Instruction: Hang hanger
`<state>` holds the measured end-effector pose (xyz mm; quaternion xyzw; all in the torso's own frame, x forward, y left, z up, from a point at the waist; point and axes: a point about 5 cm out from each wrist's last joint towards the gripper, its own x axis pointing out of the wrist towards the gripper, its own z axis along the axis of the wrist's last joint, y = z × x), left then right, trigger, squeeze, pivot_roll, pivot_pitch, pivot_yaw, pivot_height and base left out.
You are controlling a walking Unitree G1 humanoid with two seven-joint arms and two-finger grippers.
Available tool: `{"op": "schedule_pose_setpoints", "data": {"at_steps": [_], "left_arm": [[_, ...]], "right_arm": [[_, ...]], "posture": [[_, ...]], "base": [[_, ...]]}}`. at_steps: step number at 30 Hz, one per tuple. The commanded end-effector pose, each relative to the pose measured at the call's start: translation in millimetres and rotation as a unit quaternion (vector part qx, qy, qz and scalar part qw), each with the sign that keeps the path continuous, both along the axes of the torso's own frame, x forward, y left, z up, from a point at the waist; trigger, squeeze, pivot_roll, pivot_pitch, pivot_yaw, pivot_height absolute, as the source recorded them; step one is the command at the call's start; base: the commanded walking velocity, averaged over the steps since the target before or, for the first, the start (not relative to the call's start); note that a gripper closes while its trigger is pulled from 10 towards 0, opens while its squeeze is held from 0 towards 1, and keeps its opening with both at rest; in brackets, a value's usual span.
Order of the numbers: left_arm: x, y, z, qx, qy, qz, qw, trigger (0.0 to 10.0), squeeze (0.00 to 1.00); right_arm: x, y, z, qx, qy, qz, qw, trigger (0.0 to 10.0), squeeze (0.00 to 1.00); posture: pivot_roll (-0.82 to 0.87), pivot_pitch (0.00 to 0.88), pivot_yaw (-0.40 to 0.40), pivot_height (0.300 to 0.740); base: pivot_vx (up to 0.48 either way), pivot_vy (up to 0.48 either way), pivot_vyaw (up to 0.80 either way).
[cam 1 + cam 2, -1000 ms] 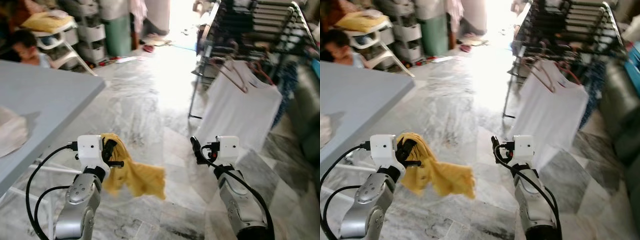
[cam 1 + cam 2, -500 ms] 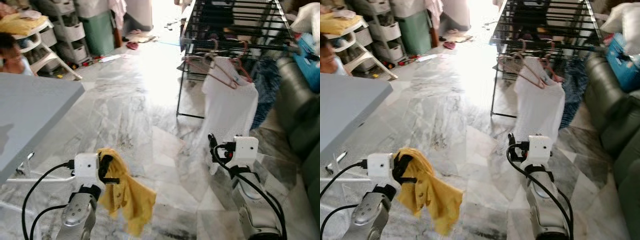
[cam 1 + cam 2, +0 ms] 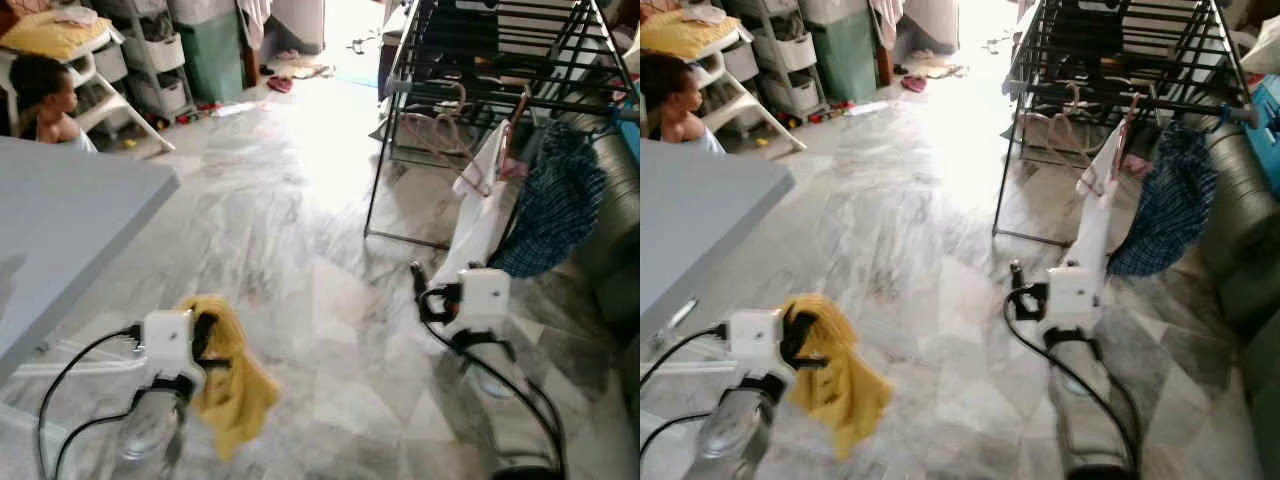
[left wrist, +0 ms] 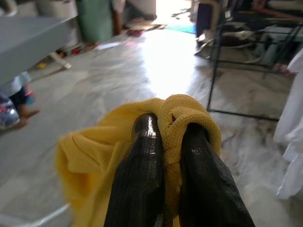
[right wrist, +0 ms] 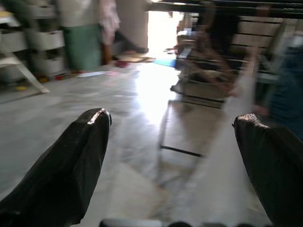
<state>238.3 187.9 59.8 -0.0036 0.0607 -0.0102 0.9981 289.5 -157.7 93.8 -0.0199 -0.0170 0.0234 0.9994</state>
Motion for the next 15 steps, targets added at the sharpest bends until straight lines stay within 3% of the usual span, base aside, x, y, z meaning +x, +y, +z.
{"op": "schedule_pose_setpoints", "data": {"at_steps": [1,10,15], "left_arm": [[7.1,-12.3,8.8,-0.008,-0.025,-0.024,0.999,10.0,0.0],[9.4,-13.8,7.0,-0.008,-0.024,-0.029,0.999,10.0,0.0],[10.9,-14.3,6.5,-0.007,-0.023,-0.03,0.999,10.0,0.0]], "right_arm": [[-0.4,-10.8,-0.1,-0.011,0.002,-0.014,1.0,10.0,0.0],[1.5,-9.4,-1.2,-0.014,0.005,-0.01,1.0,10.0,0.0],[2.5,-10.6,-2.1,-0.018,0.006,-0.01,1.0,10.0,0.0]], "posture": [[0.01,0.0,0.016,0.74],[0.01,0.0,0.016,0.74],[0.01,0.0,0.019,0.74]], "base": [[0.431,0.0,-0.8],[0.428,0.0,0.0],[0.402,0.263,0.0]]}}
